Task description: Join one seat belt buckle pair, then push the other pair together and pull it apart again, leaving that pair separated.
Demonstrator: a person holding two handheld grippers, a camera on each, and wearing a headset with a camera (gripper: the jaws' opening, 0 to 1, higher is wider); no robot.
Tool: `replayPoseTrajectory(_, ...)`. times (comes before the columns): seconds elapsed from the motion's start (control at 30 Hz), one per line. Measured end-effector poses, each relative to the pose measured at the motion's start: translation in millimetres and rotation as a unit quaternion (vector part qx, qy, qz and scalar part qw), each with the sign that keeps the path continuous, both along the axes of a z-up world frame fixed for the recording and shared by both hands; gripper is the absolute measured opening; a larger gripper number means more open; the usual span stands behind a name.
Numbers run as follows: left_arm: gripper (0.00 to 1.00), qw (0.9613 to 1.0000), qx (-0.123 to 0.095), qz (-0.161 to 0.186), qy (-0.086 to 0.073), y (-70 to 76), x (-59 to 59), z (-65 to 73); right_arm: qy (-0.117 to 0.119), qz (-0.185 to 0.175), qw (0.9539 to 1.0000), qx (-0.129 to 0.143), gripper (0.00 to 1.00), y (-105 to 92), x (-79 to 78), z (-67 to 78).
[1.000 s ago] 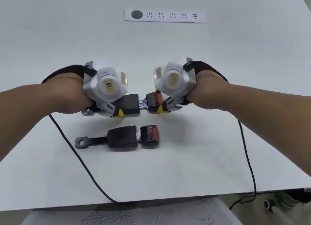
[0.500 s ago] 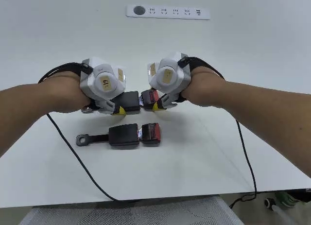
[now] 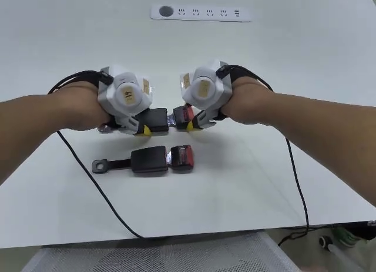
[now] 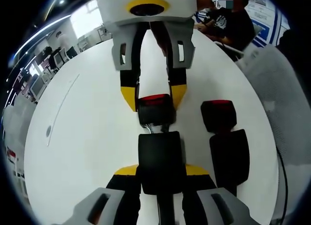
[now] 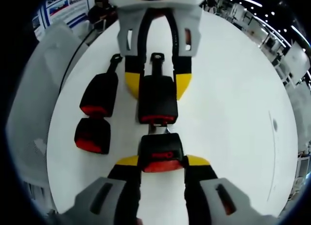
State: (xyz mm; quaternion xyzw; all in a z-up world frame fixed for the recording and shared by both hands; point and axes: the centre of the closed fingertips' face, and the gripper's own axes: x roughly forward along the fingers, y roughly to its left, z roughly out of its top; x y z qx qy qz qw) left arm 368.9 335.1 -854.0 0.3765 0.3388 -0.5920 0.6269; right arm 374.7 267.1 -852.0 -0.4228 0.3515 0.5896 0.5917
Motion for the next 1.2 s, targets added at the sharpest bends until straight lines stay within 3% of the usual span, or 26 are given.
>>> replayPoseTrajectory(0.3,0.33,1.0000,0.002,-0.005,-0.002,-0.3,-1.2,0.2,0.012,-0.023,0.9995,0.018,0.35,-20.6,-4.0,-1.1)
replayPoseTrajectory(0.57,0.33,0.9999,0.010,-0.007,0.001,-0.4,-1.2,-0.1,0.002,-0.039,0.9992,-0.008,0.35,-70.1,-2.1,-1.8)
replayPoseTrajectory(0.93,0.34,0.9998,0.020,-0.005,0.001,-0.5,-1.5,0.2,0.026,-0.076,0.9959,-0.042,0.36,-141.9,-8.8,-4.0)
replayPoseTrajectory(1.2,0.34,0.9996,0.028,-0.008,-0.006,-1.6,-2.2,0.2,0.032,-0.091,0.9937,-0.058,0.36,-156.1,-14.7,-4.7)
